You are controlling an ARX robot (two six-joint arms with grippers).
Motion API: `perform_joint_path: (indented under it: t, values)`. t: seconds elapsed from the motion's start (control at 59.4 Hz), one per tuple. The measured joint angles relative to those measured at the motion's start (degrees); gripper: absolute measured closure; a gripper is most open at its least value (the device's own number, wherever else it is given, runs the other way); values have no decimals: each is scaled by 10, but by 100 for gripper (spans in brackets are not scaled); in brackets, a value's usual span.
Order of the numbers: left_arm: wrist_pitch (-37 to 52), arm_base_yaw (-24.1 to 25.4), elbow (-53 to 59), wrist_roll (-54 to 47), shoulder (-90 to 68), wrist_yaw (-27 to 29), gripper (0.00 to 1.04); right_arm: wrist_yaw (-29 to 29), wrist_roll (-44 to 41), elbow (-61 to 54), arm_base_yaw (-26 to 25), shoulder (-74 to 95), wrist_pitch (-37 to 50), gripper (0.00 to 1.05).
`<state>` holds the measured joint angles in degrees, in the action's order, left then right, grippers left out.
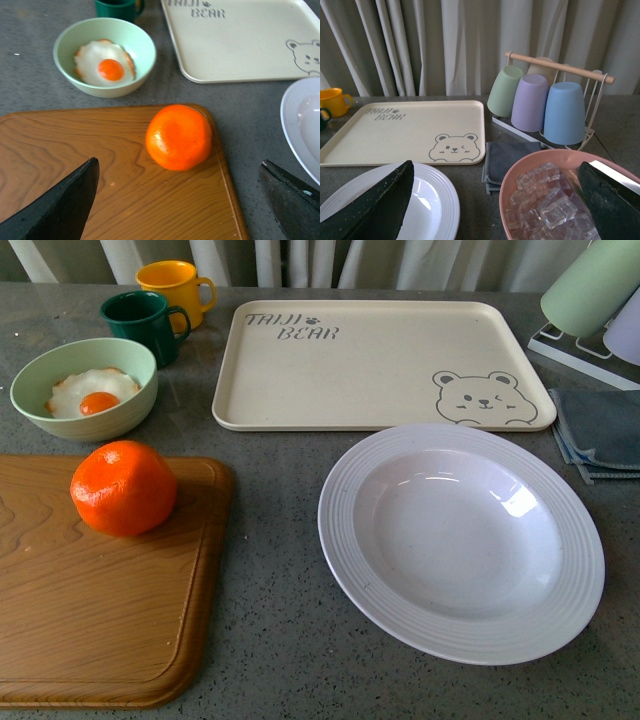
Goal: Place orange and plate with both arms
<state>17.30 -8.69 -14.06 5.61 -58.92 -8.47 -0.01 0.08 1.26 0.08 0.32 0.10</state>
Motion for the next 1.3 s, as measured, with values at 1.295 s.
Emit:
perform_joint_path:
  t: [1.295]
  values:
    - [201,-15,-100,-15,-381,-30,9,0,0,0,0,0,0,9]
